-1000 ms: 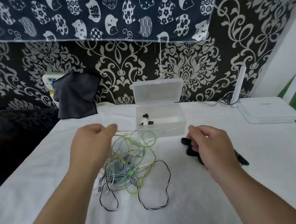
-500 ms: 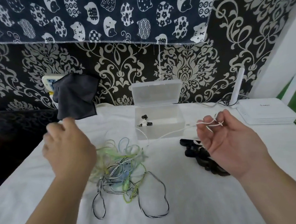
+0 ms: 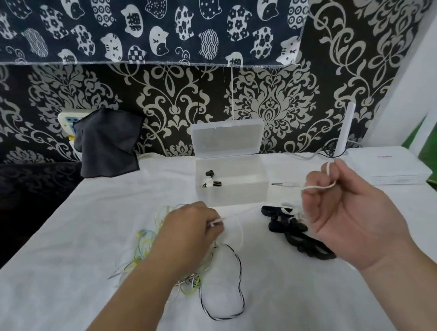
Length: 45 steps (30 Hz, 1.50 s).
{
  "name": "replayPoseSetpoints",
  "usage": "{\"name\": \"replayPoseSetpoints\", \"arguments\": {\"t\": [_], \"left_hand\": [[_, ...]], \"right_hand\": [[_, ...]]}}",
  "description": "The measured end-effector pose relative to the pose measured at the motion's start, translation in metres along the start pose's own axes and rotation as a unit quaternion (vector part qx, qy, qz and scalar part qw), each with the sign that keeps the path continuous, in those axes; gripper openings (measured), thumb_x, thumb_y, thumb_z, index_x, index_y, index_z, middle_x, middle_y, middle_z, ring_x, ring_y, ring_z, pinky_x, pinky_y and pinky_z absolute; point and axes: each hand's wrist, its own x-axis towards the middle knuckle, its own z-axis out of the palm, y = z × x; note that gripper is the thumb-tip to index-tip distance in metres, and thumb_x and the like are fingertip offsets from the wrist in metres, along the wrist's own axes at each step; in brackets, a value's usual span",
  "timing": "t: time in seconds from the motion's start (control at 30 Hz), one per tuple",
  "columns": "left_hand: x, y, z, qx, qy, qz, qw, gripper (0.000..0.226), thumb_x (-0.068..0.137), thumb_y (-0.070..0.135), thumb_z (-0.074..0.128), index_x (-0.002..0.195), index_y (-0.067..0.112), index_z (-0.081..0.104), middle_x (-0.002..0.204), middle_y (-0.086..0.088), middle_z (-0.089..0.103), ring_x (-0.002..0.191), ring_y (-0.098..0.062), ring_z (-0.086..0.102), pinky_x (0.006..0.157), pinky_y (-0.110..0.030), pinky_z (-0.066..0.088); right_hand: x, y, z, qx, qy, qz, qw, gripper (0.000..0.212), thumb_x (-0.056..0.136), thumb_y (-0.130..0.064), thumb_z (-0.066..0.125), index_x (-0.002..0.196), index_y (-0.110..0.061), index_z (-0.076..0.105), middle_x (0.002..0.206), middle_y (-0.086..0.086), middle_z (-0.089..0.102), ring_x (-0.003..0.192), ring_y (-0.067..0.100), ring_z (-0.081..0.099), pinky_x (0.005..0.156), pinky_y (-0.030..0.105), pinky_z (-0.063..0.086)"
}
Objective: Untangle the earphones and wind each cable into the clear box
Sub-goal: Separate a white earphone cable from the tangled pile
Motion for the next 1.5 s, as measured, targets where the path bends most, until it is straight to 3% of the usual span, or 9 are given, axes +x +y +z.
{"name": "replayPoseSetpoints", "arguments": {"t": [0.13, 0.3, 0.47, 0.57, 0.63, 0.8, 1.03, 1.43, 1.5], "left_hand": [[0.001, -0.012, -0.009, 0.033, 0.057, -0.062, 0.996, 0.011, 0.089, 0.04, 0.067, 0.085, 0.033, 0.073, 0.091, 0.011, 0.059, 0.089, -0.013, 0.057, 0.083, -0.034, 0.044], [-0.002, -0.008, -0.028, -0.125, 0.118, -0.12, 0.978, 0.011, 0.076, 0.03, 0.082, 0.067, 0.03, 0.075, 0.081, 0.008, 0.06, 0.067, -0.007, 0.057, 0.064, -0.027, 0.043], [-0.008, 0.001, -0.037, -0.133, 0.176, -0.104, 0.97, 0.016, 0.074, 0.029, 0.084, 0.063, 0.034, 0.073, 0.076, 0.005, 0.059, 0.068, -0.012, 0.058, 0.061, -0.028, 0.041], [-0.009, 0.004, -0.037, -0.1, 0.21, -0.073, 0.97, 0.008, 0.075, 0.031, 0.083, 0.069, 0.029, 0.078, 0.072, 0.008, 0.056, 0.07, -0.013, 0.056, 0.064, -0.029, 0.038], [-0.009, 0.005, -0.038, -0.084, 0.221, -0.056, 0.97, 0.007, 0.075, 0.032, 0.083, 0.071, 0.029, 0.079, 0.071, 0.009, 0.054, 0.069, -0.012, 0.054, 0.064, -0.029, 0.036], [-0.008, 0.014, -0.034, -0.1, 0.218, -0.049, 0.97, 0.009, 0.074, 0.032, 0.083, 0.067, 0.032, 0.077, 0.069, 0.01, 0.053, 0.07, -0.01, 0.053, 0.063, -0.028, 0.035], [-0.007, 0.022, -0.026, -0.113, 0.188, -0.042, 0.975, 0.017, 0.068, 0.029, 0.087, 0.061, 0.029, 0.071, 0.067, 0.012, 0.053, 0.066, -0.004, 0.051, 0.062, -0.026, 0.035], [-0.011, 0.007, -0.028, -0.103, 0.116, -0.074, 0.985, 0.041, 0.064, 0.029, 0.088, 0.057, 0.025, 0.048, 0.076, 0.007, 0.055, 0.066, -0.005, 0.051, 0.058, -0.021, 0.036], [-0.01, 0.003, -0.029, -0.114, 0.103, -0.078, 0.985, 0.048, 0.065, 0.027, 0.087, 0.055, 0.02, 0.04, 0.073, 0.004, 0.056, 0.062, -0.011, 0.052, 0.059, -0.03, 0.04]], "right_hand": [[-0.01, -0.018, 0.002, 0.029, -0.044, -0.014, 0.999, 0.05, 0.108, -0.03, 0.028, 0.091, 0.0, 0.065, 0.08, 0.015, 0.063, 0.081, 0.027, 0.064, 0.083, 0.035, 0.052], [-0.021, -0.019, 0.016, -0.243, 0.239, -0.106, 0.934, 0.041, 0.093, -0.02, 0.05, 0.055, -0.017, 0.037, 0.05, 0.001, 0.033, 0.042, 0.017, 0.034, 0.041, 0.022, 0.037], [-0.027, 0.008, 0.016, -0.619, 0.23, 0.083, 0.747, 0.026, 0.082, -0.004, 0.057, 0.057, -0.003, 0.053, 0.06, 0.012, 0.053, 0.051, 0.027, 0.058, 0.057, 0.032, 0.041], [-0.029, 0.018, 0.02, -0.836, 0.196, 0.121, 0.497, 0.035, 0.089, -0.031, 0.058, 0.062, -0.009, 0.056, 0.057, -0.002, 0.053, 0.051, 0.018, 0.048, 0.053, 0.028, 0.035], [-0.027, 0.026, 0.03, -0.883, 0.209, 0.039, 0.418, 0.035, 0.092, -0.042, 0.054, 0.068, -0.017, 0.061, 0.07, -0.005, 0.057, 0.064, 0.018, 0.056, 0.058, 0.03, 0.042], [-0.015, 0.06, 0.047, -0.688, 0.111, -0.066, 0.714, 0.002, 0.086, -0.033, 0.072, 0.088, -0.032, 0.072, 0.079, -0.009, 0.064, 0.064, 0.004, 0.057, 0.062, 0.021, 0.043], [-0.004, 0.076, 0.043, -0.73, 0.092, -0.158, 0.658, 0.015, 0.087, -0.029, 0.071, 0.073, -0.024, 0.071, 0.065, -0.008, 0.065, 0.059, 0.011, 0.055, 0.056, 0.023, 0.041], [-0.003, 0.052, 0.043, -0.643, 0.095, -0.07, 0.757, 0.022, 0.096, -0.025, 0.062, 0.086, -0.033, 0.08, 0.087, -0.017, 0.068, 0.074, -0.002, 0.059, 0.067, 0.016, 0.043], [-0.001, 0.047, 0.045, -0.54, 0.159, -0.064, 0.824, 0.028, 0.097, -0.022, 0.06, 0.075, -0.021, 0.077, 0.08, -0.008, 0.067, 0.076, 0.008, 0.058, 0.069, 0.022, 0.043]]}}
